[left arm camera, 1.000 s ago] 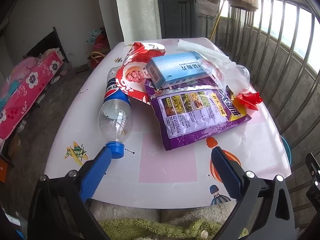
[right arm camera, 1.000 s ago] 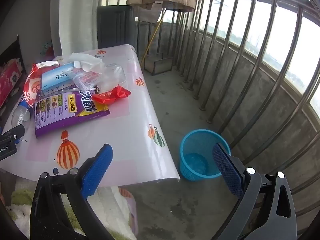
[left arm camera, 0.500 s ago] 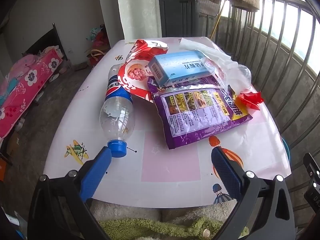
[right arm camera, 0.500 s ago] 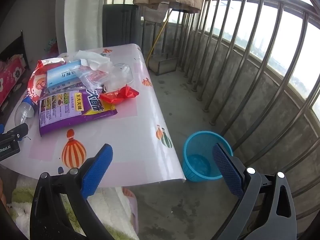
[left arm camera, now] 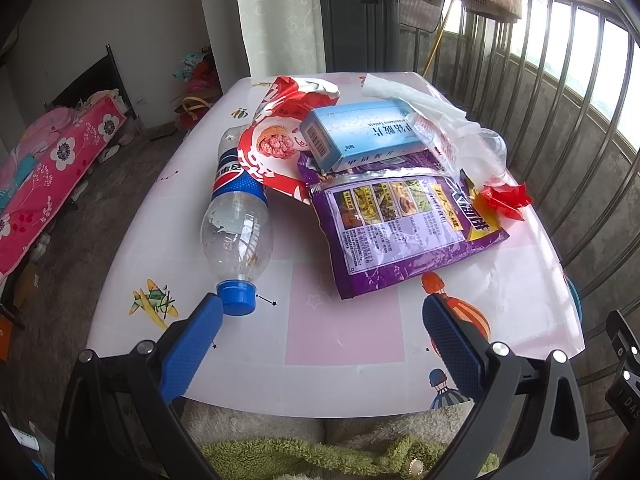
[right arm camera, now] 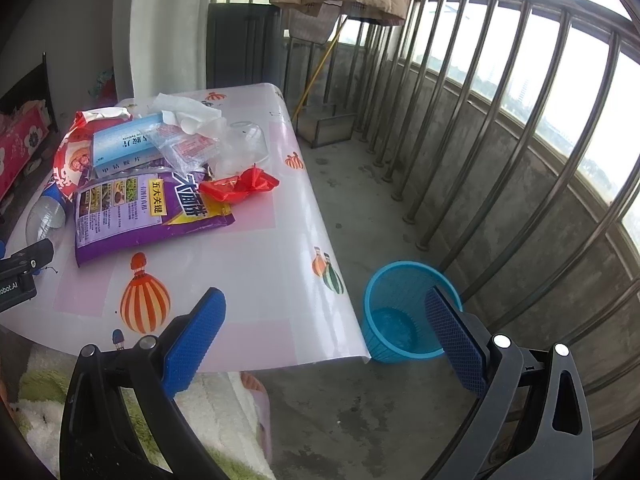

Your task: Collect trash

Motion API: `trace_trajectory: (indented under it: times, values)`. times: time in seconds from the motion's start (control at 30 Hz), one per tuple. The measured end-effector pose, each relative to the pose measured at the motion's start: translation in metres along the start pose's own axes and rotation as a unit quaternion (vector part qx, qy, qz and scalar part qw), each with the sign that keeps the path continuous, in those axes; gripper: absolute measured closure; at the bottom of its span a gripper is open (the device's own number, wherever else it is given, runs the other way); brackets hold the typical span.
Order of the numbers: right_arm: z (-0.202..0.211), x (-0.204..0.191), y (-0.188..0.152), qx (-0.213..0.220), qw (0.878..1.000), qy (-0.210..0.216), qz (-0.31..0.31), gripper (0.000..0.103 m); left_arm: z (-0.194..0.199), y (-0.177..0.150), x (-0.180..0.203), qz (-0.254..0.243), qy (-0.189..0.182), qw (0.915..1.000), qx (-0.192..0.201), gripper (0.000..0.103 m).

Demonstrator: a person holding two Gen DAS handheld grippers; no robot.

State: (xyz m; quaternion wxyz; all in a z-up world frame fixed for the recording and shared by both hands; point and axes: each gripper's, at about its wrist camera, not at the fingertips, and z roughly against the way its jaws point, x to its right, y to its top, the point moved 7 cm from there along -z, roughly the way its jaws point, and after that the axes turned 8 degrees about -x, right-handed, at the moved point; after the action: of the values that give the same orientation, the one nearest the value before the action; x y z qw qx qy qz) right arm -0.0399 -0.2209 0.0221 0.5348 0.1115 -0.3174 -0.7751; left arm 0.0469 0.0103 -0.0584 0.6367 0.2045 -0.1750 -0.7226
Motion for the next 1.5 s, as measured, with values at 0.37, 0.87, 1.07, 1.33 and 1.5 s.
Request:
trace_trajectory:
  times: [0.37, 0.87, 1.07, 1.33, 1.5]
  values:
    - [-0.0012, 0.001, -0.0023, -0.001, 1.0, -0.006, 0.004, 0.008, -0.0006, -0.0006, 0.0008, -0.002, 0.001, 1.0, -0.002, 0.005]
    - [-0.0025, -0.0008, -0.0022, -0.004, 1.0, -0.014, 0.01, 0.008, -0.0006, -0.0007, 0.0006, -0.002, 0.001, 1.0, -0.002, 0.005]
    - [-0.0031, 0.0003, -0.0036, -0.003, 1.0, -0.017, 0.011, 0.008, -0.0006, -0.0006, 0.0006, -0.002, 0.001, 1.0, -0.002, 0.005]
    - [-0.003, 0.0, -0.0036, -0.003, 1.0, -0.017, 0.012, 0.008, -0.0007, -0.0006, 0.0005, -0.002, 0.001, 1.0, -0.002, 0.005]
    - [-0.0034, -0.0008, -0.0037, -0.005, 1.0, -0.016, 0.012, 0.008, -0.0006, -0.0021, -0.0005, -0.002, 0.002, 1.0, -0.003, 0.005]
